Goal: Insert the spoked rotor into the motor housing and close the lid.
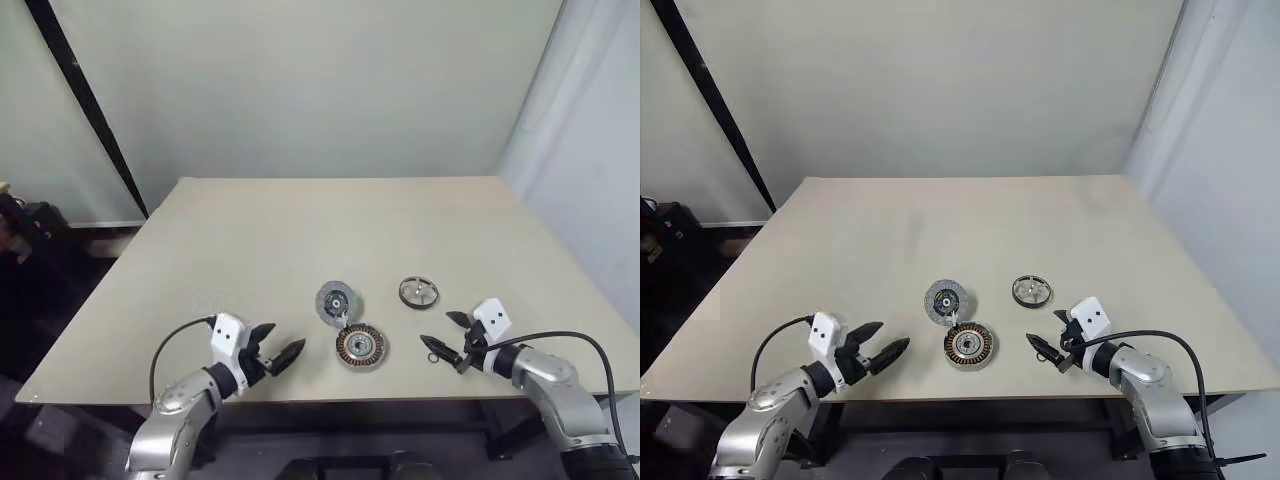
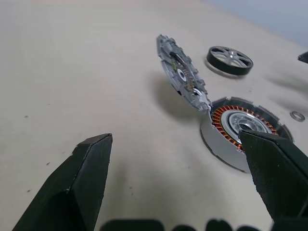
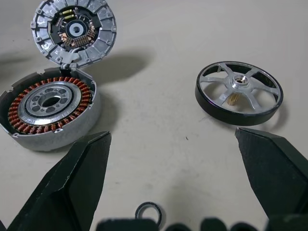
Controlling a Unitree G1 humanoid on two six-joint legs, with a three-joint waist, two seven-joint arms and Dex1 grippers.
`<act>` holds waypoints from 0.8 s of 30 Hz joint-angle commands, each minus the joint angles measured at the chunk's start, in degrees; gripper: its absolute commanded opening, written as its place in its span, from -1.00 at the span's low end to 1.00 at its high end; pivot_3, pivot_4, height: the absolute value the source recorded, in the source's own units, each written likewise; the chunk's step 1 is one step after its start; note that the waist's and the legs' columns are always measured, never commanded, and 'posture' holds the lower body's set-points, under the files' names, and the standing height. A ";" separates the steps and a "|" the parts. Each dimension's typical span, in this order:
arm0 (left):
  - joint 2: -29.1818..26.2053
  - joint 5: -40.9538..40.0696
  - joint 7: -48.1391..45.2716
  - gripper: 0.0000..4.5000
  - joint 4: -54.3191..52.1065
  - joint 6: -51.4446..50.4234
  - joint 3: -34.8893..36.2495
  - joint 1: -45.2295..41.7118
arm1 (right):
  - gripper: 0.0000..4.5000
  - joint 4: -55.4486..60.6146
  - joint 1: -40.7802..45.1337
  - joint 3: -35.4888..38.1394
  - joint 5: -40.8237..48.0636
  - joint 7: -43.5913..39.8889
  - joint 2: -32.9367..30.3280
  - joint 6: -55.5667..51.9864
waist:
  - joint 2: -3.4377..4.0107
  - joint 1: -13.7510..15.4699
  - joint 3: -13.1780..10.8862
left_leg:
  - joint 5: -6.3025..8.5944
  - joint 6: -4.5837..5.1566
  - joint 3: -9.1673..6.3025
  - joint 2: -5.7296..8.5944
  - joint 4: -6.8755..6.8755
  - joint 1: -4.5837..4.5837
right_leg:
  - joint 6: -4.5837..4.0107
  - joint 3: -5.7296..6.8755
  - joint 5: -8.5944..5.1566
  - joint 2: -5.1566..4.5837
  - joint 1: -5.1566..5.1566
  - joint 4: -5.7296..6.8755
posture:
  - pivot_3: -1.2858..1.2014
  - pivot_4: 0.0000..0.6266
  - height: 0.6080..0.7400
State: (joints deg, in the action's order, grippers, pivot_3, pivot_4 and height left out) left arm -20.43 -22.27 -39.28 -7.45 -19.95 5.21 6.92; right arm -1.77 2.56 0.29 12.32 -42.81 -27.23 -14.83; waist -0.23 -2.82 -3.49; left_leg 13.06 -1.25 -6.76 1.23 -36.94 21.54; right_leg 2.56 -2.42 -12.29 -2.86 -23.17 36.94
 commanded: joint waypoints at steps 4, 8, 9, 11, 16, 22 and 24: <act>-0.49 -1.29 0.30 0.99 -2.70 1.03 1.33 -0.41 | 1.00 0.47 2.65 0.06 0.45 -0.19 0.24 1.23 | 0.00 0.00 0.00 | 0.00 0.00 0.02 0.00 -0.01 0.00 | 0.00 0.00 0.00 0.00 0.00 0.00 | 0.03 -1.00 1.00; -0.86 -1.61 -0.52 0.99 -2.98 0.45 0.60 -0.63 | 1.00 2.80 2.09 0.60 0.87 0.76 0.41 -0.19 | 0.01 0.01 0.00 | 0.00 0.00 -0.01 0.01 0.01 0.03 | 0.00 0.01 0.00 0.00 -0.01 0.00 | 0.03 -1.00 1.00; -1.07 -1.55 -0.85 0.99 -2.70 0.52 0.45 -0.89 | 1.00 3.44 1.85 0.75 1.05 0.90 0.45 -0.65 | 0.01 0.01 0.00 | 0.00 0.00 0.00 0.01 0.02 0.04 | 0.00 0.00 0.00 0.00 -0.03 0.00 | 0.03 -1.00 1.00; -1.43 -1.65 -1.60 0.99 -2.24 0.46 0.17 -1.55 | 1.00 4.30 1.42 0.75 1.02 1.01 0.24 -1.29 | 0.01 0.01 0.00 | 0.00 0.00 -0.01 0.01 0.03 0.04 | 0.00 0.01 0.00 0.00 -0.04 0.00 | 0.03 -1.00 1.00; -2.79 -1.81 -4.03 0.99 -1.81 0.72 -0.51 -2.03 | 1.00 6.33 0.13 0.08 0.71 1.59 0.66 -2.50 | 0.01 0.01 0.00 | 0.01 0.00 0.01 0.00 0.03 0.03 | 0.00 0.00 0.00 0.00 -0.04 -0.01 | 0.03 -1.00 1.00; -4.53 -2.95 -7.71 0.99 -2.20 -1.36 -1.79 -2.81 | 1.00 8.99 -1.56 0.12 0.14 4.50 1.21 -5.60 | 0.04 0.00 -0.02 | 0.01 0.00 0.02 -0.01 0.03 0.04 | 0.00 0.01 0.00 -0.01 -0.06 -0.02 | 0.03 -1.00 1.00; -5.87 -2.53 -9.82 0.99 -2.35 -1.97 -3.52 -3.22 | 1.00 10.46 -2.59 0.04 -0.41 6.38 1.03 -8.20 | 0.04 0.00 -0.01 | 0.01 -0.01 0.01 -0.01 0.03 0.04 | 0.00 0.02 0.00 0.00 -0.06 -0.01 | 0.03 -1.00 1.00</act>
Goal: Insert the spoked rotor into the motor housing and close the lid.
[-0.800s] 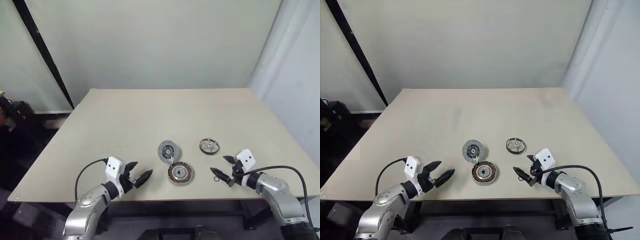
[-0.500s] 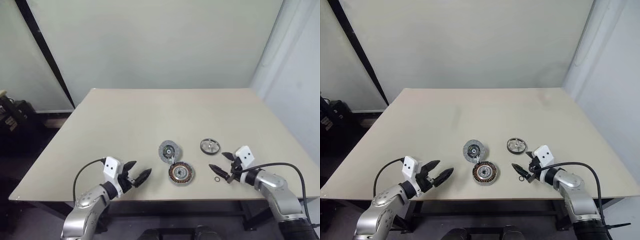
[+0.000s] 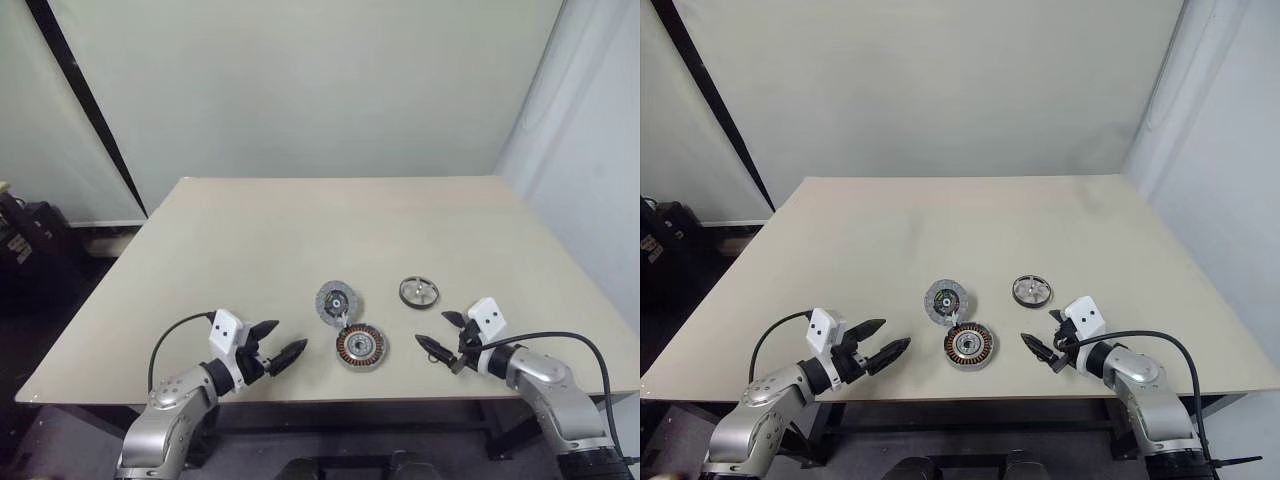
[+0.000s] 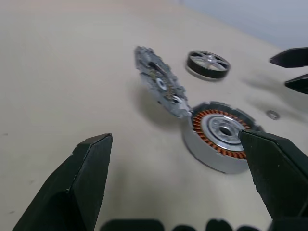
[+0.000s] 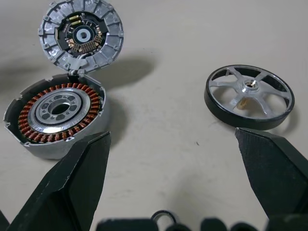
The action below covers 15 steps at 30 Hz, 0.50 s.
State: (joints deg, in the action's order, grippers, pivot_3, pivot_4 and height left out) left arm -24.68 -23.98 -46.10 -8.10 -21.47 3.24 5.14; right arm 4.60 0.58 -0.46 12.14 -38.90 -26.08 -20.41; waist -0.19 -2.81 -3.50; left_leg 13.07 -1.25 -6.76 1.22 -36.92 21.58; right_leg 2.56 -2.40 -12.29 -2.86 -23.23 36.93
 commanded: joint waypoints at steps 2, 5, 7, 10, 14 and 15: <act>-2.73 -1.15 -4.61 0.99 -2.25 -2.03 -3.03 -1.85 | 1.00 5.66 -1.83 0.44 -0.95 4.21 -0.34 -5.23 | 0.01 0.03 0.00 | 0.01 -0.01 -0.01 0.00 0.00 0.02 | 0.00 0.01 0.00 0.00 0.00 0.00 | 0.03 -1.00 1.00; -4.04 -1.15 -7.07 0.99 -2.22 -3.42 -5.21 -2.93 | 1.00 7.84 -3.38 0.13 -1.23 5.69 -0.59 -8.51 | 0.03 0.03 -0.02 | 0.01 -0.01 0.00 0.03 0.00 0.05 | 0.00 -0.01 0.00 -0.04 -0.04 -0.02 | 0.03 -1.00 1.00; -4.16 -0.76 -8.03 0.99 -1.92 -3.71 -6.73 -3.95 | 1.00 9.26 -4.33 -0.31 -1.20 5.84 -1.14 -10.48 | 0.06 0.01 -0.04 | 0.01 -0.01 0.01 0.02 0.00 0.06 | 0.00 -0.01 -0.01 -0.04 -0.04 -0.03 | 0.03 -1.00 1.00; -4.02 0.21 -9.24 0.99 -1.23 -3.53 -9.16 -5.37 | 1.00 10.25 -5.27 -0.90 -1.75 6.57 -1.52 -12.44 | 0.06 0.00 -0.04 | 0.01 -0.01 0.01 0.01 0.00 0.05 | 0.00 0.00 -0.01 -0.04 -0.04 -0.03 | 0.03 -1.00 1.00; -3.67 0.65 -9.85 0.99 -0.69 -3.36 -11.06 -6.59 | 1.00 10.09 -5.74 -1.33 -2.17 7.83 -1.01 -13.51 | 0.11 -0.01 -0.07 | 0.03 -0.04 0.04 -0.02 -0.01 0.04 | 0.00 0.00 -0.01 -0.04 -0.06 -0.03 | 0.03 -1.00 1.00; -3.59 0.70 -9.85 0.99 -0.62 -3.32 -11.34 -6.79 | 1.00 9.89 -5.80 -1.43 -2.24 8.04 -0.82 -13.49 | 0.12 0.00 -0.08 | 0.03 -0.05 0.03 -0.02 0.00 0.04 | 0.00 0.00 -0.01 -0.04 -0.06 -0.03 | 0.03 -1.00 1.00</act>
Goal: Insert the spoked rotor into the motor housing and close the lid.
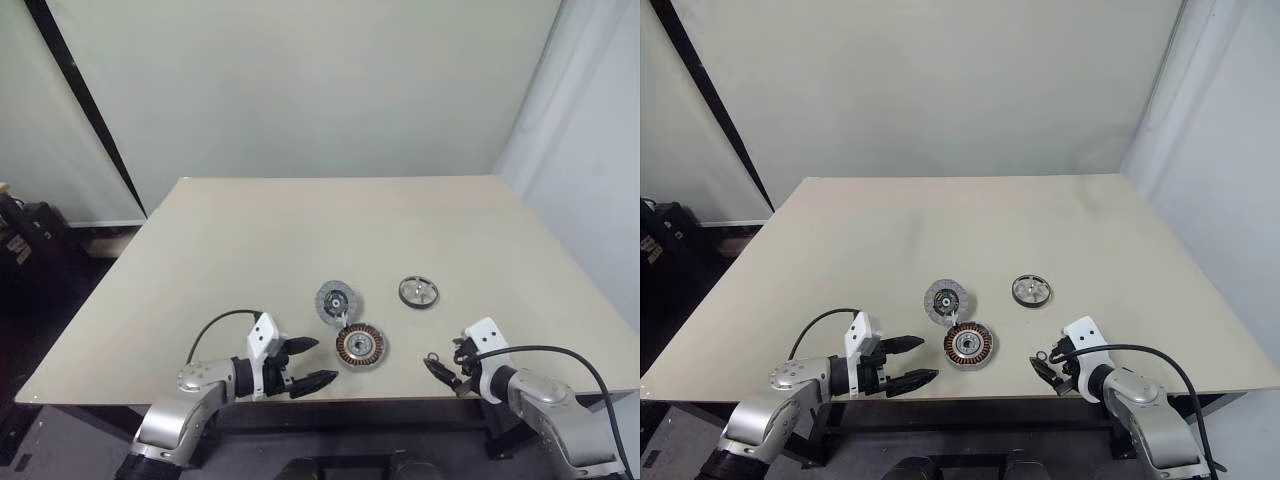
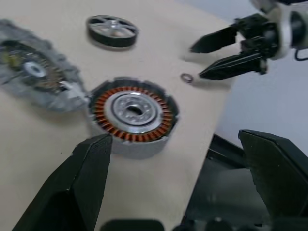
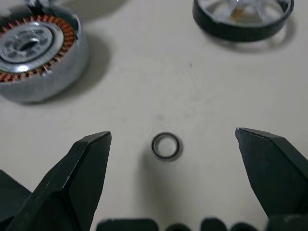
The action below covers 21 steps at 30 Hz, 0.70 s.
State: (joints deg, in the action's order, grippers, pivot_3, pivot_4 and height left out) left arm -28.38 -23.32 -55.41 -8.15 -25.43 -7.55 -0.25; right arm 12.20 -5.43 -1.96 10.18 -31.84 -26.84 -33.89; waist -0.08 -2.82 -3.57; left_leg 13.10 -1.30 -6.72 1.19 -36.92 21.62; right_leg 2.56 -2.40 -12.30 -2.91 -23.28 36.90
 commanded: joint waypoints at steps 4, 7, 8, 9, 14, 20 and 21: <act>0.31 0.19 -0.60 0.99 0.01 0.94 -1.05 -2.18 | 1.00 1.07 0.38 -0.42 -0.40 1.78 0.81 0.26 | 0.01 0.00 -0.01 | -0.01 0.02 -0.01 0.00 0.01 0.01 | 0.00 0.00 0.00 0.00 -0.01 0.00 | 0.03 -1.00 1.00; 0.18 0.35 -0.61 0.99 0.64 1.21 -0.92 -2.45 | 1.00 -0.35 0.88 -0.60 -0.50 2.66 1.70 0.60 | 0.01 0.00 -0.01 | -0.01 0.03 -0.01 0.01 0.01 0.01 | 0.00 0.01 0.00 0.00 -0.01 0.00 | 0.03 -1.00 1.00; 0.12 0.40 -0.54 0.99 0.72 1.28 -0.84 -2.45 | 1.00 -0.77 1.00 -0.73 -0.57 2.87 1.94 0.71 | 0.02 0.00 -0.02 | -0.01 0.03 -0.02 0.01 0.01 0.01 | 0.00 0.01 0.00 0.00 -0.01 0.00 | 0.03 -1.00 1.00; 0.08 0.44 -0.46 0.99 0.79 1.32 -0.74 -2.45 | 1.00 -1.33 1.15 -0.91 -0.69 3.04 2.16 0.86 | 0.02 0.01 -0.02 | -0.01 0.03 -0.01 0.01 0.02 0.02 | 0.00 0.01 0.00 0.00 -0.01 -0.01 | 0.03 -1.00 1.00; 0.09 0.33 0.23 0.99 0.70 1.30 -0.01 -2.34 | 1.00 -3.38 1.71 -1.17 -1.04 3.47 3.10 1.42 | 0.02 0.00 -0.02 | -0.01 0.03 -0.01 0.01 0.02 0.02 | 0.00 0.00 0.00 0.00 -0.01 -0.01 | 0.03 -1.00 1.00; -0.10 0.20 0.75 0.99 0.52 1.25 0.45 -2.20 | 1.00 -5.09 2.16 -1.23 -1.23 3.53 3.65 2.07 | 0.02 0.00 -0.02 | -0.02 0.03 -0.01 0.00 0.01 0.01 | 0.00 0.00 0.00 0.00 0.00 -0.01 | 0.03 -1.00 1.00; -0.12 0.16 0.83 0.99 0.43 1.21 0.52 -2.16 | 1.00 -5.40 2.24 -1.13 -1.18 3.68 3.84 2.06 | 0.02 0.00 -0.02 | -0.01 0.03 -0.01 0.00 0.01 0.01 | 0.00 0.00 0.00 0.00 0.00 -0.01 | 0.03 -1.00 1.00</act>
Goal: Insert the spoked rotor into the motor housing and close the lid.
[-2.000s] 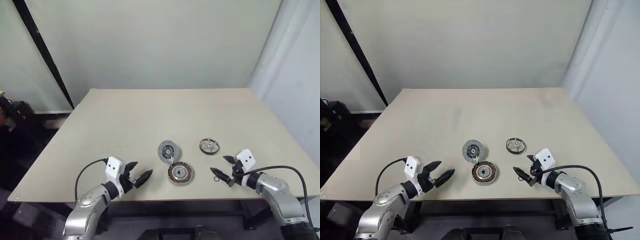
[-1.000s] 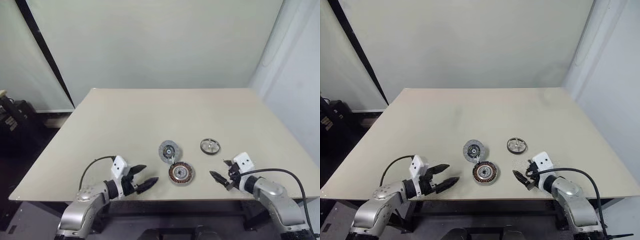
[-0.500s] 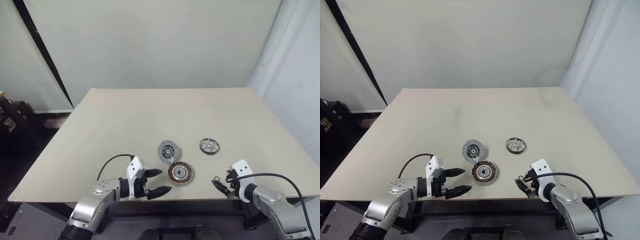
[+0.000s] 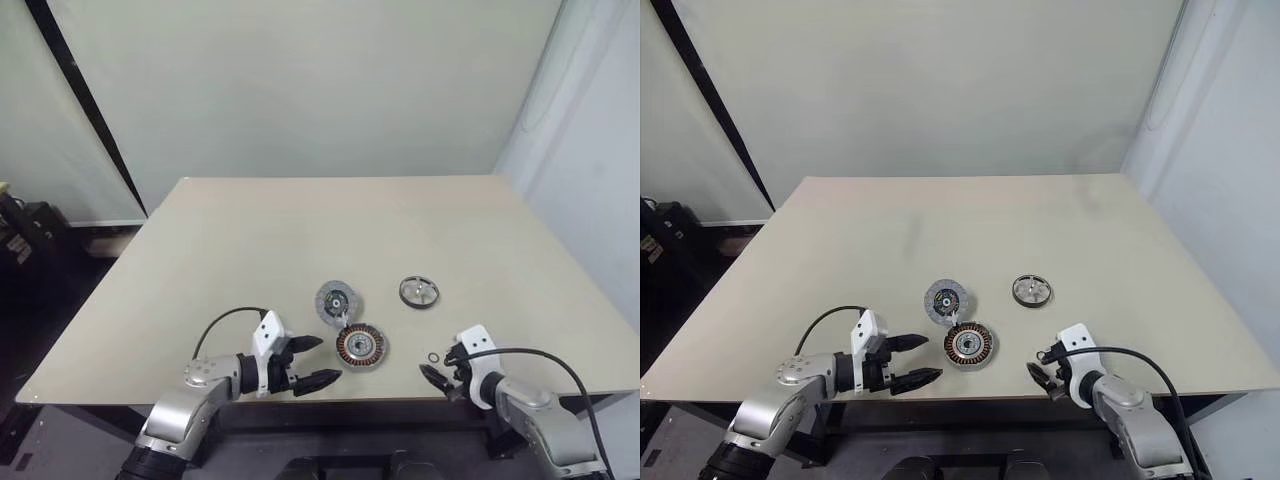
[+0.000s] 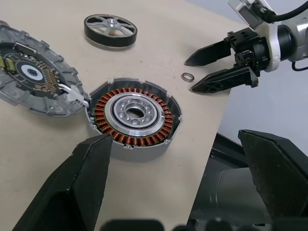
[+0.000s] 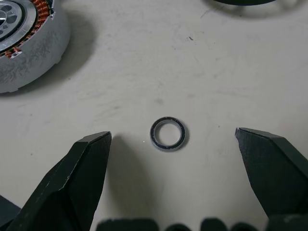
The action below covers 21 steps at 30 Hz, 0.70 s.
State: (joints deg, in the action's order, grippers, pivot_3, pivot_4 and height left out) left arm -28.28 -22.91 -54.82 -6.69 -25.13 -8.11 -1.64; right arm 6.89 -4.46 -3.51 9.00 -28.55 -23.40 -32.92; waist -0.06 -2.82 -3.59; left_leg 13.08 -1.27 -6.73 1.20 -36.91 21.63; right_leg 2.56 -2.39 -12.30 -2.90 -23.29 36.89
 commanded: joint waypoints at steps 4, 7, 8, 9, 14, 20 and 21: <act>-0.29 -0.26 0.41 1.00 -0.88 1.02 1.37 -0.66 | 0.59 -1.13 1.46 0.40 -0.03 0.65 0.69 1.30 | 0.00 -0.01 0.00 | 0.00 0.00 0.01 0.00 0.00 -0.01 | 0.00 0.00 0.00 0.00 0.00 -0.01 | 0.03 -1.00 1.00; -0.28 -0.19 0.56 1.00 -0.55 1.24 1.59 -0.55 | 0.11 -1.36 1.37 0.31 -0.04 0.83 0.62 1.29 | 0.00 -0.01 0.00 | 0.00 0.00 0.00 -0.01 0.00 -0.01 | 0.00 0.01 0.00 0.00 0.00 -0.01 | 0.03 -1.00 1.00; -0.29 -0.19 0.59 1.00 -0.48 1.30 1.66 -0.51 | -0.06 -1.39 1.35 0.28 -0.06 0.84 0.59 1.33 | 0.00 -0.01 0.00 | 0.00 0.00 -0.01 -0.01 0.00 -0.01 | 0.00 0.02 0.00 0.01 0.00 -0.01 | 0.03 -1.00 1.00; -0.28 -0.19 0.69 1.00 -0.44 1.32 1.74 -0.45 | -0.20 -1.40 1.33 0.31 -0.07 0.87 0.57 1.36 | -0.01 -0.01 0.00 | 0.00 0.00 -0.01 -0.02 0.01 -0.01 | 0.00 0.02 0.00 0.01 0.00 0.00 | 0.03 -1.00 1.00; -0.19 -0.44 1.39 1.00 -0.06 1.65 2.36 -0.11 | -0.67 -1.24 1.64 0.36 -0.12 1.03 0.58 1.60 | 0.00 0.00 0.00 | 0.00 0.01 -0.02 -0.01 0.04 -0.01 | 0.00 0.02 0.00 0.01 -0.01 0.00 | 0.03 -1.00 1.00; -0.18 -1.10 2.73 1.00 1.04 2.36 4.85 0.40 | -0.67 1.28 3.62 0.23 0.09 1.32 1.06 1.75 | 0.01 0.00 -0.01 | 0.00 0.00 0.00 -0.02 0.04 -0.01 | 0.00 0.01 0.00 0.01 -0.03 -0.01 | 0.03 -1.00 1.00; -0.30 -1.13 2.91 1.00 1.40 2.40 5.45 0.50 | -0.67 2.07 4.25 0.04 0.30 1.11 1.15 1.47 | 0.02 0.00 -0.01 | 0.00 0.00 -0.01 -0.02 0.04 -0.01 | 0.00 0.02 0.00 0.01 -0.02 -0.01 | 0.03 -1.00 1.00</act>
State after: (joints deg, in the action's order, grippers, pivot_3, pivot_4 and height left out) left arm -28.36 -23.25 -52.37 -5.18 -23.84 -4.79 -0.68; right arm 5.44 -2.06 -3.58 8.92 -27.52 -22.49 -31.95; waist -0.04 -2.82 -3.60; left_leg 13.08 -1.27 -6.74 1.18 -36.87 21.62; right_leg 2.56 -2.37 -12.30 -2.89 -23.31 36.88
